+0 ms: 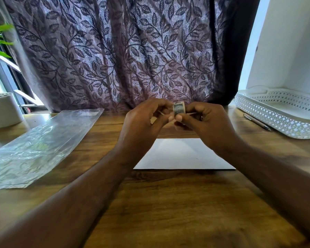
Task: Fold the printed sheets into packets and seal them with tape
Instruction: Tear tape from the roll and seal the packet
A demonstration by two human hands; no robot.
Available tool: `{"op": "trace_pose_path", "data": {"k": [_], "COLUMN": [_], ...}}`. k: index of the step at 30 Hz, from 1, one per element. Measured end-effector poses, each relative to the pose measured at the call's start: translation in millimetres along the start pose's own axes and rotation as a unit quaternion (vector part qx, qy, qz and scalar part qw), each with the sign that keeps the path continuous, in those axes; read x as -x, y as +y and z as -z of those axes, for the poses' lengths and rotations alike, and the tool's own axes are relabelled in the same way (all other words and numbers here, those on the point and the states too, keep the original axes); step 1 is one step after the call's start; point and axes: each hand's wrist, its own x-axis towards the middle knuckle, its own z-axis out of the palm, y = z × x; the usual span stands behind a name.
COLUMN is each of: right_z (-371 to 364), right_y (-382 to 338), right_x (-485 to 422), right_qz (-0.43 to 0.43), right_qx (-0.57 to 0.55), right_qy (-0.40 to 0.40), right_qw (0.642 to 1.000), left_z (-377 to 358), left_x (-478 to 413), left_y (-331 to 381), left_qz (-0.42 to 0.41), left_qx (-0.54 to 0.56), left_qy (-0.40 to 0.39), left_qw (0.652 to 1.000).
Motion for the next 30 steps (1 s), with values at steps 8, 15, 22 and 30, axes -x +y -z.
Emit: {"op": "trace_pose_path", "data": {"k": [8, 15, 22, 30], "right_z": [2, 2, 8, 7], "right_y": [-11, -9, -6, 1], "right_x": [1, 1, -2, -1], "right_qz": [-0.025, -0.012, 0.070, 0.085], "right_qx": [-0.045, -0.014, 0.141, 0.236], "right_qy": [-0.066, -0.142, -0.105, -0.104], "right_qw": [0.997, 0.990, 0.982, 0.962], "left_z": [9, 7, 7, 5], "left_x": [-6, -4, -7, -3], "left_y": [-3, -6, 2, 2], "left_qz": [-0.038, 0.009, -0.022, 0.015], "left_qx": [-0.009, 0.002, -0.029, -0.043], "left_qy": [-0.062, -0.034, -0.015, -0.049], "left_qw": [0.997, 0.999, 0.999, 0.998]}}
